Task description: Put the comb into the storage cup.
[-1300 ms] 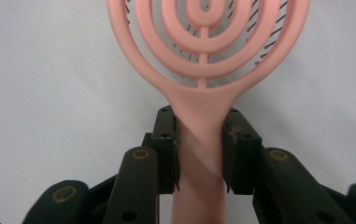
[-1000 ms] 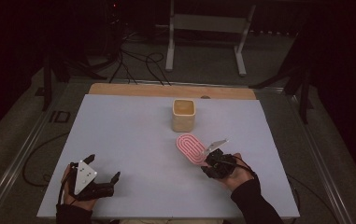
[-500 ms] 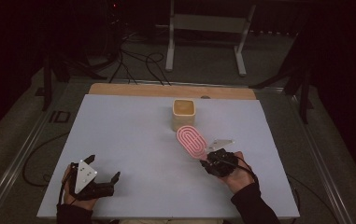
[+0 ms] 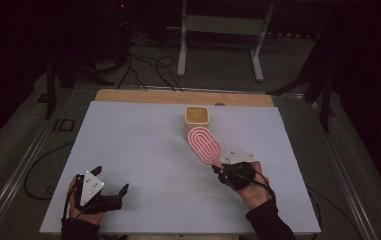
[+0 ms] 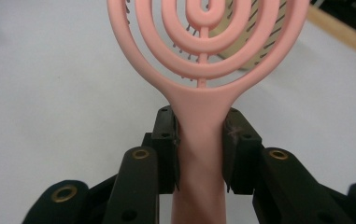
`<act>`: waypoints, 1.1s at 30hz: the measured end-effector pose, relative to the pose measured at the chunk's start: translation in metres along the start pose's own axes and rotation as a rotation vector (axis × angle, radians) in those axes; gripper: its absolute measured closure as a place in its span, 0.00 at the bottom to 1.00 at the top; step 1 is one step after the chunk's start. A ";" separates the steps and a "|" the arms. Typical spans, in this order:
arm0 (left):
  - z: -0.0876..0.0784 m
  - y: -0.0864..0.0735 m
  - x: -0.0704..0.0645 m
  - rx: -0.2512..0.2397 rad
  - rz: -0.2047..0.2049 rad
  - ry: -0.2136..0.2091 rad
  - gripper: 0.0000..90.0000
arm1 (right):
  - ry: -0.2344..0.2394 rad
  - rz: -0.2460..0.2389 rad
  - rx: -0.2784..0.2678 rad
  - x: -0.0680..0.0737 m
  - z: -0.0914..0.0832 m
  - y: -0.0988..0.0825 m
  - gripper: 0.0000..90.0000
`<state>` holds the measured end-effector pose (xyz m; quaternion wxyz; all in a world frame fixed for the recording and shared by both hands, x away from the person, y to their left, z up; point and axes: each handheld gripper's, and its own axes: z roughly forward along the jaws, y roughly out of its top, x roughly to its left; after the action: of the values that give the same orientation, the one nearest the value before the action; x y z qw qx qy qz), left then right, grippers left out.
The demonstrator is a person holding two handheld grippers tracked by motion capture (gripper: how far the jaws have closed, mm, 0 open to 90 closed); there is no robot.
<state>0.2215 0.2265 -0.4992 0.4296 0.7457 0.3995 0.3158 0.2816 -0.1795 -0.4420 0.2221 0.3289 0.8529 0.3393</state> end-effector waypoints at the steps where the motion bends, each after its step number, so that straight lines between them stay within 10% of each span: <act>1: 0.000 0.000 0.000 -0.001 0.001 -0.001 0.00 | -0.010 0.006 -0.022 -0.001 -0.001 0.001 0.77; 20: 0.003 0.007 -0.018 0.017 0.018 -0.037 0.00 | -0.049 0.044 -0.185 0.000 -0.007 -0.001 0.77; 33: 0.008 0.025 -0.021 0.017 -0.057 -0.063 0.00 | -0.065 0.034 -0.242 0.007 -0.009 0.001 0.77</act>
<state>0.2257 0.1970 -0.4830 0.4445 0.7472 0.4096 0.2762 0.2718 -0.1777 -0.4359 0.2819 0.3251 0.7922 0.4326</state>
